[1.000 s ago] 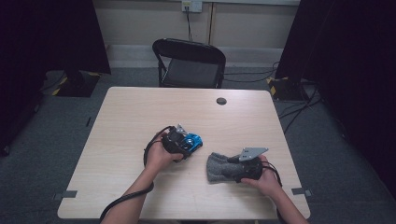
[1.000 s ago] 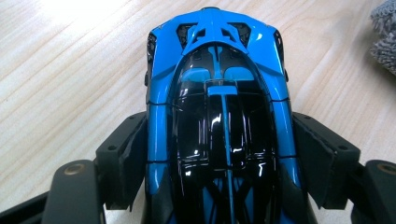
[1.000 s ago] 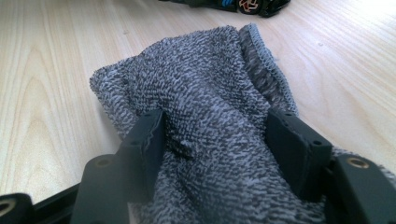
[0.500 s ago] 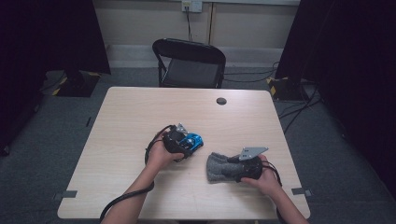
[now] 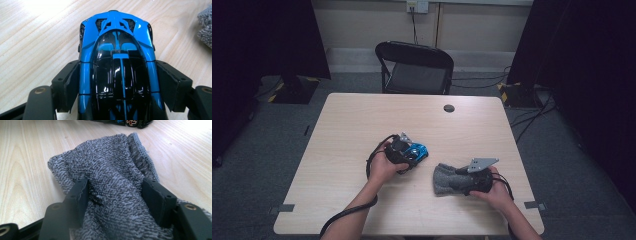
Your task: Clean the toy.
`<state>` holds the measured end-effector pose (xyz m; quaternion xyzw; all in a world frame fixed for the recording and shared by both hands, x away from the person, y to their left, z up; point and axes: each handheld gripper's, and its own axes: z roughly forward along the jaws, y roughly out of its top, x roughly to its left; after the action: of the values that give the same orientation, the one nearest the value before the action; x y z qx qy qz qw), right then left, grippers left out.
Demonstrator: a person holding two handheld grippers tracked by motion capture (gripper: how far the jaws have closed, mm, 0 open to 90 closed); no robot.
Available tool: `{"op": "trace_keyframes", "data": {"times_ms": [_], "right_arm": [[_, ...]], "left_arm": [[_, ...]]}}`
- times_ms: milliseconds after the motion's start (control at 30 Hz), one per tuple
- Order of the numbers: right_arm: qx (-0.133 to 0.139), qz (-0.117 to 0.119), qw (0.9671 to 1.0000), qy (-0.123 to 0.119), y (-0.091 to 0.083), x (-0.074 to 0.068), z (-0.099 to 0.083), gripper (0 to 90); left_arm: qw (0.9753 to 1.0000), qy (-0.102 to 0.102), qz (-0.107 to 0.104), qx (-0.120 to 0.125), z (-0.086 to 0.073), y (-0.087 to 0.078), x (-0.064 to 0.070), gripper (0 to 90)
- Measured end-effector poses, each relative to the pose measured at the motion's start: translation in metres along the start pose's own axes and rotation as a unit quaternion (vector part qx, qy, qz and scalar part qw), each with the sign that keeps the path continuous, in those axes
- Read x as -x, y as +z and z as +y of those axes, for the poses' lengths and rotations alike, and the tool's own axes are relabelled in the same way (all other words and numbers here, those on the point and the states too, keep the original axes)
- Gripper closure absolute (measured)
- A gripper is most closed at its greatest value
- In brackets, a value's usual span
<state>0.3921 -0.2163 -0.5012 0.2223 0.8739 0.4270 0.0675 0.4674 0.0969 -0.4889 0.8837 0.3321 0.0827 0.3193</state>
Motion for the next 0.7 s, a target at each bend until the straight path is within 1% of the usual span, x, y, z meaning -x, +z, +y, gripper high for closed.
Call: {"op": "trace_keyframes", "data": {"times_ms": [33, 100, 133, 167, 200, 233, 267, 300, 367, 400, 433, 467, 600, 667, 700], "right_arm": [[0.0, 0.0, 1.0, 0.0, 0.0001, -0.0001, 0.0, 39.5], [0.0, -0.001, 1.0, 0.0, 0.0, -0.0002, 0.0, 39.5], [0.0, 0.0, 1.0, 0.0, 0.0, 0.0, 0.0, 39.5], [0.0, 0.0, 1.0, 0.0, 0.0, 0.0, 0.0, 39.5], [0.0, -0.001, 1.0, 0.0, 0.0, 0.0, 0.0, 39.6], [0.0, -0.001, 1.0, 0.0, 0.0001, -0.0002, 0.0, 39.5], [0.0, -0.001, 1.0, 0.0, 0.0001, -0.0003, 0.0, 39.5], [0.0, -0.001, 1.0, 0.0, 0.0, -0.0004, 0.0, 39.5], [0.0, -0.002, 1.0, 0.0, 0.0, -0.0007, -0.0001, 39.5], [0.0, -0.003, 1.0, -0.001, 0.0, -0.0008, -0.0001, 39.5], [0.0, -0.003, 1.0, -0.002, 0.0, -0.0009, 0.0, 39.4], [0.0, -0.002, 1.0, 0.0, 0.0, -0.0009, -0.0001, 39.4], [0.0, -0.002, 1.0, 0.0, 0.0, -0.0008, -0.0001, 39.4], [0.0, -0.002, 1.0, 0.0, 0.0, -0.0008, -0.0001, 39.4], [0.0, -0.002, 1.0, 0.0, 0.0, -0.0008, 0.0, 39.4]], "left_arm": [[1.0, -0.003, 0.001, 0.001, -0.0004, -0.0002, 0.0004, 26.0], [1.0, -0.003, 0.003, 0.001, -0.0005, -0.0016, 0.0001, 26.0], [1.0, -0.003, 0.005, 0.007, -0.0002, -0.0034, 0.0006, 26.7], [0.9999, 0.0, 0.008, 0.007, 0.0014, -0.0065, 0.001, 27.7], [1.0, 0.002, 0.005, 0.008, 0.0019, -0.0076, 0.001, 27.9], [1.0, 0.003, 0.003, 0.003, 0.0018, -0.008, 0.0013, 27.9], [0.9999, 0.007, 0.008, -0.006, 0.0012, -0.0069, 0.0013, 27.9], [0.9999, 0.007, 0.009, -0.011, 0.0, -0.006, 0.0017, 27.9], [1.0, 0.002, 0.007, -0.001, -0.0012, -0.006, 0.0015, 27.9], [0.9999, 0.001, 0.012, -0.004, -0.0013, -0.0057, 0.0019, 27.8], [0.9999, 0.006, 0.014, -0.005, -0.0009, -0.0056, 0.0026, 27.8], [0.9999, 0.005, 0.015, -0.005, -0.0009, -0.0054, 0.0029, 27.8], [0.9998, 0.003, 0.016, -0.007, -0.0007, -0.0061, 0.0033, 27.9], [0.9999, -0.005, 0.013, -0.004, -0.0021, -0.0073, 0.0021, 28.0], [0.9999, -0.003, 0.014, -0.003, -0.0022, -0.008, 0.0013, 28.0]]}}
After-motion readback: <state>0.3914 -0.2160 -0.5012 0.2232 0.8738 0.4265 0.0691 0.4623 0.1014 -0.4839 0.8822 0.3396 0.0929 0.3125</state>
